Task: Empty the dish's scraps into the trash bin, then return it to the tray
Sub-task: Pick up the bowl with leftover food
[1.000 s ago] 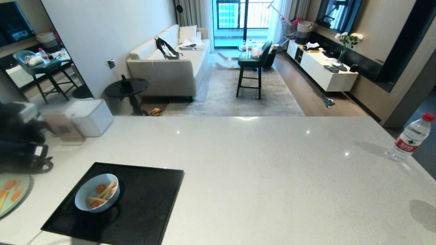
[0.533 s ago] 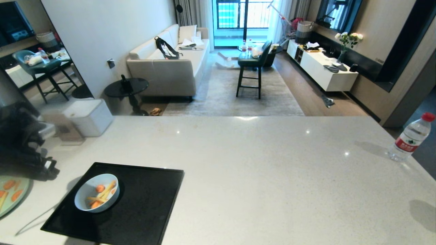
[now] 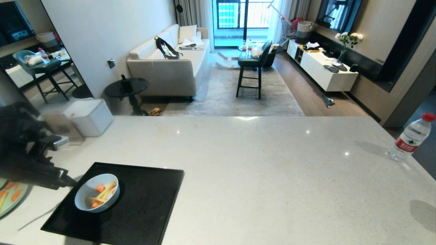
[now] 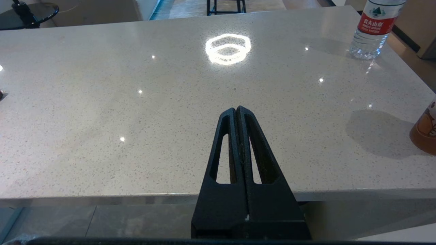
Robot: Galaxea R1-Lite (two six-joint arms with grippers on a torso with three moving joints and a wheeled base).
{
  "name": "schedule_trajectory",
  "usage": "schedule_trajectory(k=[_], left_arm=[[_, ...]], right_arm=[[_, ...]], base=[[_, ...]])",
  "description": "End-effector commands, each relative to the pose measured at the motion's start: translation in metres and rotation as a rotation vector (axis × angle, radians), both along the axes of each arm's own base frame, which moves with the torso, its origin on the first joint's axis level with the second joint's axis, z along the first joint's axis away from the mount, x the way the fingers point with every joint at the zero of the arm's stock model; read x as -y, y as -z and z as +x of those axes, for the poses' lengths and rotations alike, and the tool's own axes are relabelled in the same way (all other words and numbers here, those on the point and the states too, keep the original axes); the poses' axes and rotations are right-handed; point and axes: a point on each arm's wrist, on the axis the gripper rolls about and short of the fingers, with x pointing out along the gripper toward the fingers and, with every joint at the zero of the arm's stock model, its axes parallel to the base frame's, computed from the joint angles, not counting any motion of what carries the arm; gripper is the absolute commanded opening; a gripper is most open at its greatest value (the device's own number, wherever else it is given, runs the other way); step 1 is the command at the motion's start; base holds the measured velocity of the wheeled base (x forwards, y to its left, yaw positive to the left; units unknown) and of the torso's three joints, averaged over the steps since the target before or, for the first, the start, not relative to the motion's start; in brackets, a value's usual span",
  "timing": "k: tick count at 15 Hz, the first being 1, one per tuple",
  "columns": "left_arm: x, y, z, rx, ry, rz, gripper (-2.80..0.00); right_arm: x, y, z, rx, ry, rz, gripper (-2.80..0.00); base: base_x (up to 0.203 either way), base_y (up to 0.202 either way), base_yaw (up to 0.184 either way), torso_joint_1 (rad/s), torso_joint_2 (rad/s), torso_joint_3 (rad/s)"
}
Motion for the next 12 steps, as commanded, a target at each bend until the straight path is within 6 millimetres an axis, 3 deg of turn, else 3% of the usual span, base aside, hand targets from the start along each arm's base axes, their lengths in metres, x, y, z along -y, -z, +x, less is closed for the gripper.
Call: schedule_trajectory(k=[1, 12], left_arm=[[0.003, 0.008, 0.005, -0.024, 0.020, -0.009, 0.00], [0.003, 0.053, 0.031, -0.058, 0.077, -0.020, 0.00]], right_arm=[[0.000, 0.000, 0.000, 0.001, 0.000, 0.000, -2.80], [0.000, 0.000, 0.000, 0.001, 0.000, 0.001, -2.80]], base=[[0.000, 0.000, 0.000, 0.000, 0.00, 0.000], [0.000, 0.000, 0.000, 0.000, 0.00, 0.000]])
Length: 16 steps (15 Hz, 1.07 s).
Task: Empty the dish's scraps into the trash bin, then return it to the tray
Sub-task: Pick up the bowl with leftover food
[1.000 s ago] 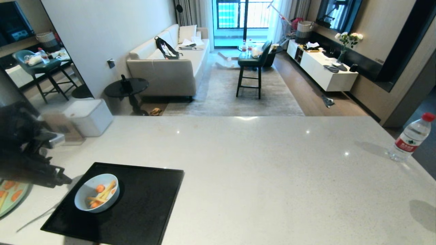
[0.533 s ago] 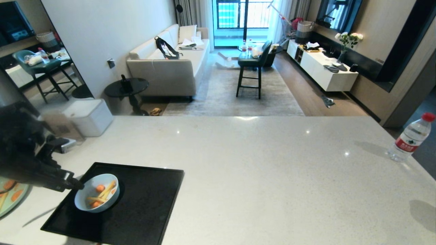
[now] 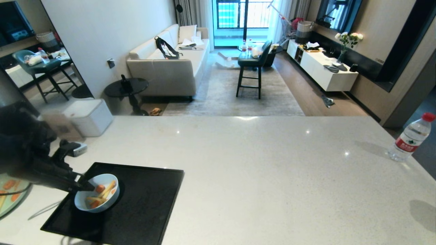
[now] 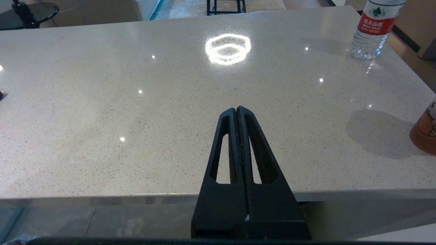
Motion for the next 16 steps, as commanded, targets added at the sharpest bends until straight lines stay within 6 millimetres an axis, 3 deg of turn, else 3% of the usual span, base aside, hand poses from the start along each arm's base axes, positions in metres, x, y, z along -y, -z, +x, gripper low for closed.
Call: schedule_trajectory(k=[1, 8, 16], left_arm=[[-0.003, 0.014, 0.006, -0.011, 0.004, -0.003, 0.00], [-0.015, 0.030, 0.016, -0.006, -0.018, 0.008, 0.00], [-0.035, 0.029, 0.017, 0.011, -0.039, 0.033, 0.00]], right_arm=[[0.000, 0.000, 0.000, 0.001, 0.000, 0.001, -2.80], [0.000, 0.000, 0.000, 0.001, 0.000, 0.001, -2.80], [0.000, 0.000, 0.000, 0.001, 0.000, 0.001, -2.80]], base=[[0.000, 0.000, 0.000, 0.000, 0.00, 0.000], [0.000, 0.000, 0.000, 0.000, 0.00, 0.000], [0.000, 0.000, 0.000, 0.000, 0.00, 0.000]])
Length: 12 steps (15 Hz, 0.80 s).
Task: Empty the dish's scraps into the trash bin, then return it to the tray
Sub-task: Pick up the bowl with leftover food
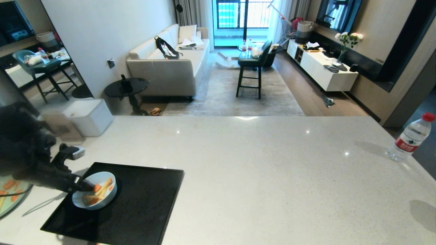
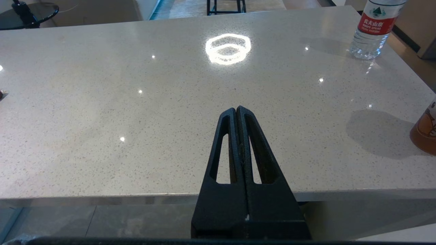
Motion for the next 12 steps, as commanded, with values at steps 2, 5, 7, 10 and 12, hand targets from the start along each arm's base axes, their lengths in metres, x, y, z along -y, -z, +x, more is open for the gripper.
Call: schedule_trajectory(k=[2, 5, 7, 10, 12], left_arm=[[-0.007, 0.001, -0.004, -0.002, -0.016, -0.003, 0.00], [-0.006, 0.001, -0.006, -0.005, -0.017, -0.006, 0.00], [-0.005, 0.000, -0.008, -0.008, -0.017, -0.007, -2.80], [-0.004, -0.002, -0.011, -0.005, -0.016, -0.009, -2.80], [-0.002, -0.005, -0.014, -0.005, -0.018, -0.010, -2.80]], right_arm=[[0.000, 0.000, 0.000, 0.001, 0.000, 0.001, -2.80], [0.000, 0.000, 0.000, 0.001, 0.000, 0.001, -2.80], [0.000, 0.000, 0.000, 0.001, 0.000, 0.001, -2.80], [0.000, 0.000, 0.000, 0.001, 0.000, 0.001, -2.80], [0.000, 0.000, 0.000, 0.001, 0.000, 0.001, -2.80]], base=[[0.000, 0.000, 0.000, 0.000, 0.00, 0.000], [0.000, 0.000, 0.000, 0.000, 0.00, 0.000], [0.000, 0.000, 0.000, 0.000, 0.00, 0.000], [0.000, 0.000, 0.000, 0.000, 0.00, 0.000], [0.000, 0.000, 0.000, 0.000, 0.00, 0.000]])
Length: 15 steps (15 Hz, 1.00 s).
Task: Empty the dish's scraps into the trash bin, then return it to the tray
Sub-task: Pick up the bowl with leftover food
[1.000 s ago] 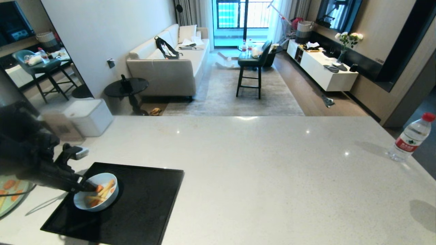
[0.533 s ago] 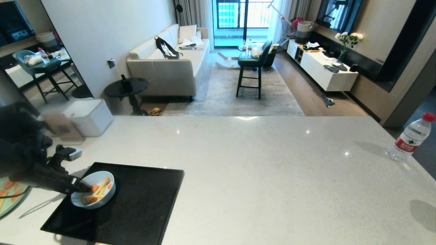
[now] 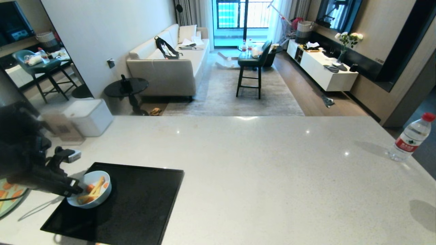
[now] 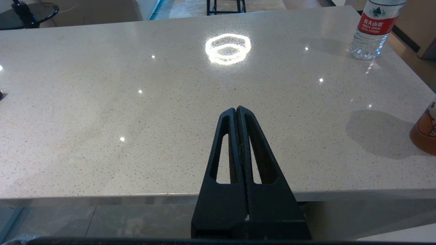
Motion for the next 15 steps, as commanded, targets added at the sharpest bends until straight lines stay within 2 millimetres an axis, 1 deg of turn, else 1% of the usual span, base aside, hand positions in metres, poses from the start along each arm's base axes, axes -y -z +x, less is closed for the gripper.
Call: schedule_trajectory(k=[1, 6, 8, 10, 13, 15], left_arm=[[0.001, -0.005, -0.006, 0.004, -0.003, 0.002, -2.80], [0.008, -0.001, -0.025, -0.032, -0.004, -0.040, -2.80], [0.011, 0.002, -0.028, -0.025, 0.011, -0.089, -2.80], [0.011, 0.001, -0.027, -0.024, 0.011, -0.092, -2.80], [0.013, -0.011, -0.030, 0.002, 0.010, -0.080, -2.80], [0.016, -0.023, -0.034, 0.019, 0.008, -0.073, -2.80]], right_arm=[[0.000, 0.000, 0.000, 0.001, 0.000, 0.001, -2.80], [0.000, 0.000, 0.000, 0.001, 0.000, -0.001, -2.80], [0.000, 0.000, 0.000, 0.001, 0.000, -0.001, -2.80], [0.000, 0.000, 0.000, 0.001, 0.000, 0.001, -2.80], [0.000, 0.000, 0.000, 0.001, 0.000, 0.001, -2.80], [0.000, 0.000, 0.000, 0.001, 0.000, 0.001, -2.80]], base=[[0.000, 0.000, 0.000, 0.000, 0.00, 0.000], [0.000, 0.000, 0.000, 0.000, 0.00, 0.000], [0.000, 0.000, 0.000, 0.000, 0.00, 0.000], [0.000, 0.000, 0.000, 0.000, 0.00, 0.000], [0.000, 0.000, 0.000, 0.000, 0.00, 0.000], [0.000, 0.000, 0.000, 0.000, 0.00, 0.000]])
